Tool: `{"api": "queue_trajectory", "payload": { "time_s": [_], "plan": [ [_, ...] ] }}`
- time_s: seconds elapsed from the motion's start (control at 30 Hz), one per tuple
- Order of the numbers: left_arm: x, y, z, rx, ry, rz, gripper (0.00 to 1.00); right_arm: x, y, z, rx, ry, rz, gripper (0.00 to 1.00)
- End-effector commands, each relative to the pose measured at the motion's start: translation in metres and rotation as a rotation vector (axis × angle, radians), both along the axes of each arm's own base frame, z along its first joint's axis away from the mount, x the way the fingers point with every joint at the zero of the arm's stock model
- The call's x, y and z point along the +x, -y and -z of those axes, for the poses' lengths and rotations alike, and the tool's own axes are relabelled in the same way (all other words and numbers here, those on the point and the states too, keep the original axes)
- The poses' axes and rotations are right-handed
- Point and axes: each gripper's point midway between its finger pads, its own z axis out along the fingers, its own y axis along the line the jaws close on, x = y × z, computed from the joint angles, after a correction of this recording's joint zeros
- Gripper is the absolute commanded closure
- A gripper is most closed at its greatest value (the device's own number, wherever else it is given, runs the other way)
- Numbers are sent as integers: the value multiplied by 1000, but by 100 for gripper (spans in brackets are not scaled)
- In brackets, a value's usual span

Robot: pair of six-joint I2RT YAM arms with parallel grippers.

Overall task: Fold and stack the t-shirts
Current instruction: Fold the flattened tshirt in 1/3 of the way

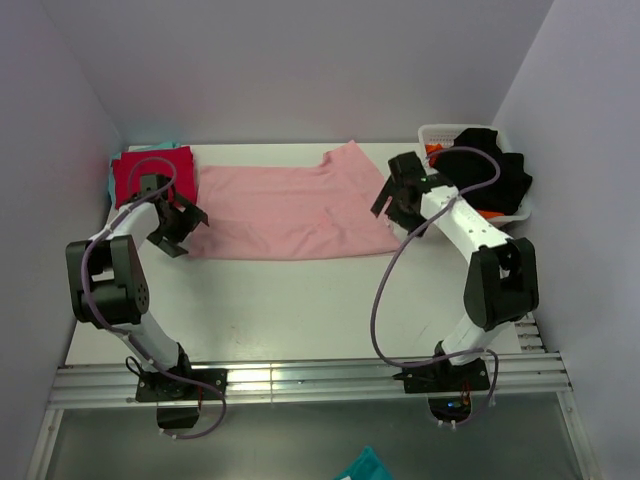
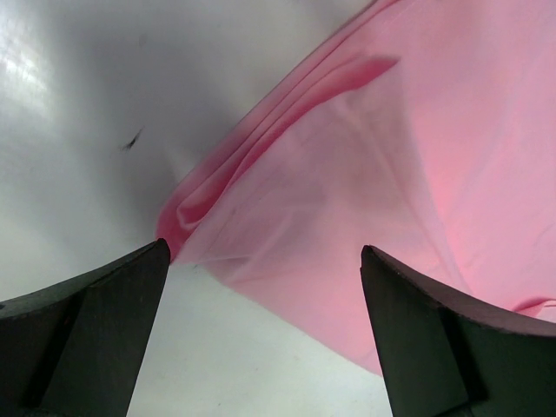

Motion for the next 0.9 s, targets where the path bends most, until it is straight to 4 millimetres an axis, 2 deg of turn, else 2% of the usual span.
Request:
{"api": "queue_trajectory", "payload": {
  "time_s": [0.0, 0.13, 0.23, 0.3, 0.37, 0.4, 0.47, 0.57, 0.6, 0.7, 0.77, 0.83, 0.87],
  "plan": [
    [-10, 5, 1, -3, 5, -25, 1, -13, -14, 30, 57, -32, -30, 0],
    [-17, 4, 13, 10, -31, -28, 2, -16, -15, 49, 57, -69, -38, 0],
    [-19, 1, 11, 19, -54, -35, 2, -12, -15, 58, 50, -79, -38, 0],
    [-17, -7, 0, 63, -50, -53, 2, -8, -15, 64, 49, -91, -30, 0],
    [-16, -15, -25, 108, -29, -73, 2, -4, -16, 68, 50, -101, -25, 0],
    [-15, -28, -36, 173, -14, -102, 1, -4, -16, 68, 52, -105, -25, 0],
    [-6, -41, -70, 226, 64, -134, 0, -1, -17, 69, 54, -104, -21, 0],
    [6, -56, -101, 276, 138, -170, 1, 1, -17, 69, 50, -105, -17, 0],
    [7, -58, -103, 277, 136, -165, 1, 1, -16, 70, 48, -111, -18, 0],
    [14, -43, -96, 201, 121, -113, 2, 1, -13, 70, 36, -113, -15, 0],
    [8, -25, -81, 114, 88, -79, 2, 0, -12, 70, 32, -115, -14, 0],
    [6, -8, -83, 60, 114, -63, 2, -1, -8, 72, 26, -122, -7, 0],
    [0, 3, -77, 27, 104, -45, 2, -2, -7, 73, 24, -127, -4, 0]
  ]
}}
